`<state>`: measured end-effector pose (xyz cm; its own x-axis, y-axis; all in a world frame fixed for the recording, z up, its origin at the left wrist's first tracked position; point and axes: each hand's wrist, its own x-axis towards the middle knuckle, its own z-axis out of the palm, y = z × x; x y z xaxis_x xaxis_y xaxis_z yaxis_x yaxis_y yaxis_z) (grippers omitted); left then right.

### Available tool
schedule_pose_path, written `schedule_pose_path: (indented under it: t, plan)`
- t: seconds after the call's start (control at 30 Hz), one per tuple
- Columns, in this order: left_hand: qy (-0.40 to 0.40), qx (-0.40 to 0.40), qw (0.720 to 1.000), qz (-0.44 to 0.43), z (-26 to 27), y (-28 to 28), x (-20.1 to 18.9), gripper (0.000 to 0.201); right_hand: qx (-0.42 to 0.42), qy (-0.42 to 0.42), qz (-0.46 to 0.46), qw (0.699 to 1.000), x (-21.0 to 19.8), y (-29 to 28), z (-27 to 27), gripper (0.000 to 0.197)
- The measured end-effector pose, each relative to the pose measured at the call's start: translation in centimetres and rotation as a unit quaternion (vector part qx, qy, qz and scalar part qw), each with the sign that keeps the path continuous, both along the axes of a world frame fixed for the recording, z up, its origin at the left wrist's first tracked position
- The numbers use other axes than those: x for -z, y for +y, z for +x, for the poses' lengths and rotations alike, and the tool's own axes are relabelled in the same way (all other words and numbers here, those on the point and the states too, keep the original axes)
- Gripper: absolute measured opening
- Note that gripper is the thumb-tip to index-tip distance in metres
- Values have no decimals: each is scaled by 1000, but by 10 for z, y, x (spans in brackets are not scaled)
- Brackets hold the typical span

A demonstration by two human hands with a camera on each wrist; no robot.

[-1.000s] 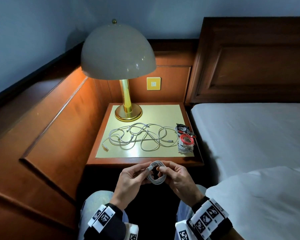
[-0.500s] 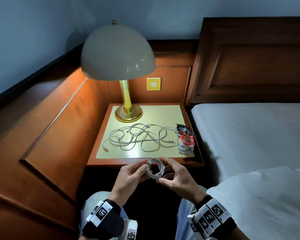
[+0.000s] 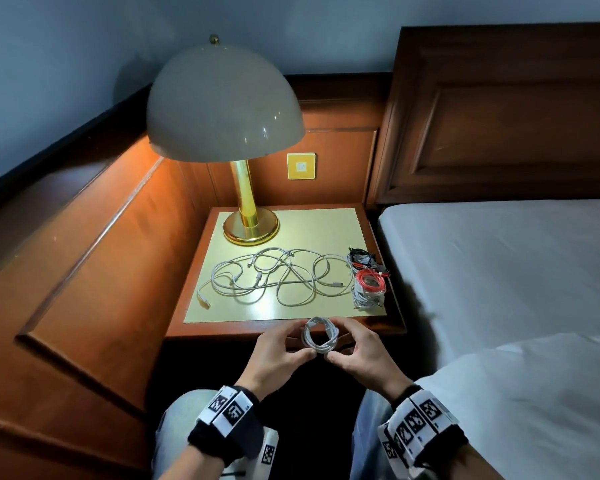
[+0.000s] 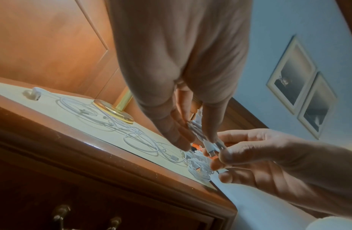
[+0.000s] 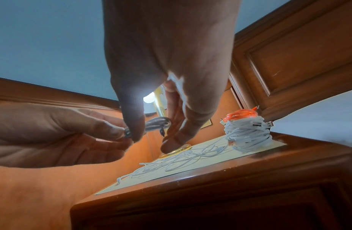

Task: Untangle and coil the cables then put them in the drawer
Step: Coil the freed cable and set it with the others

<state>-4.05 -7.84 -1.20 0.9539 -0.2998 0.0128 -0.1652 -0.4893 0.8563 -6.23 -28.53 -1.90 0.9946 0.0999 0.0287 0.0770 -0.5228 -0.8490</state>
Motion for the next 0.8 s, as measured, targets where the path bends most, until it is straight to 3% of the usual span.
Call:
schedule_pose_path:
  t: [0.2,0.4,0.8]
  plan:
    - [29,3,999,28,31,-15,7,56,31,20,-30,999,8,-6,27,61]
    - [67,-4,998,-2,56,-29,16,57,63,23,-43,997,16,-8,49,55]
    - [51,10,996,70,92,-52,39,54,109,57,-70,990,40,-10,75,48]
